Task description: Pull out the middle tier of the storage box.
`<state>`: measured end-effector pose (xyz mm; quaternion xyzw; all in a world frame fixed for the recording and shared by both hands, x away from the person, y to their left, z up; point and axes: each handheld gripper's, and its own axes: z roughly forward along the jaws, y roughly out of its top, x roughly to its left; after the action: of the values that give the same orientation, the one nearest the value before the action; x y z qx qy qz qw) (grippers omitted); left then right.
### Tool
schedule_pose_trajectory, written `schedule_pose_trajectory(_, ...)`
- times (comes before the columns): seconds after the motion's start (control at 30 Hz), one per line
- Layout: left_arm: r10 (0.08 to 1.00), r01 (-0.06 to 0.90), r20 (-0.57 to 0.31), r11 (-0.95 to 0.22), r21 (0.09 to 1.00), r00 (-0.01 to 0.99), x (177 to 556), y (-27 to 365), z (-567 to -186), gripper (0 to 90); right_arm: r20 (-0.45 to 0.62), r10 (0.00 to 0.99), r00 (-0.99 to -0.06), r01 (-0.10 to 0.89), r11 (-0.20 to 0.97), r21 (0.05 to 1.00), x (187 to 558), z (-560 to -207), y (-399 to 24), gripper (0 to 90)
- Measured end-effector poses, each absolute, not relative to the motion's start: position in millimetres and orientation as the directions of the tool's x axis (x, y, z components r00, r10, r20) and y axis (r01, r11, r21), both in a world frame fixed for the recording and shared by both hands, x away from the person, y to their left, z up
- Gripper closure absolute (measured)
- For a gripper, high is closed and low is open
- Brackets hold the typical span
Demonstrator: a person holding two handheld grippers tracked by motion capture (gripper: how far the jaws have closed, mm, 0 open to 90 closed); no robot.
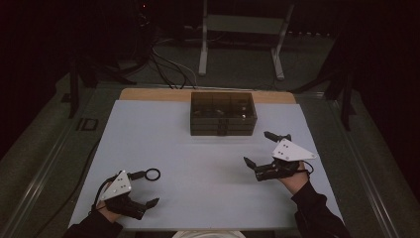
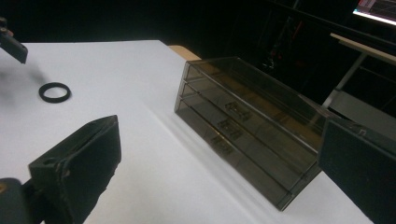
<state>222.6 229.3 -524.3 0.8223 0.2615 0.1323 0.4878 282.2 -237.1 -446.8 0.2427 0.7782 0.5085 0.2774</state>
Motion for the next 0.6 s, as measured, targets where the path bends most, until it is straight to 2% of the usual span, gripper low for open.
schedule_pose_trajectory(0.6, 0.561, 0.301, -0.038, -0.385, 0.872, 0.827, 223, 229, -525, 1.1, -0.26, 0.661, -0.704, 0.062, 0.422, 0.904, 307, -452, -225, 0.0)
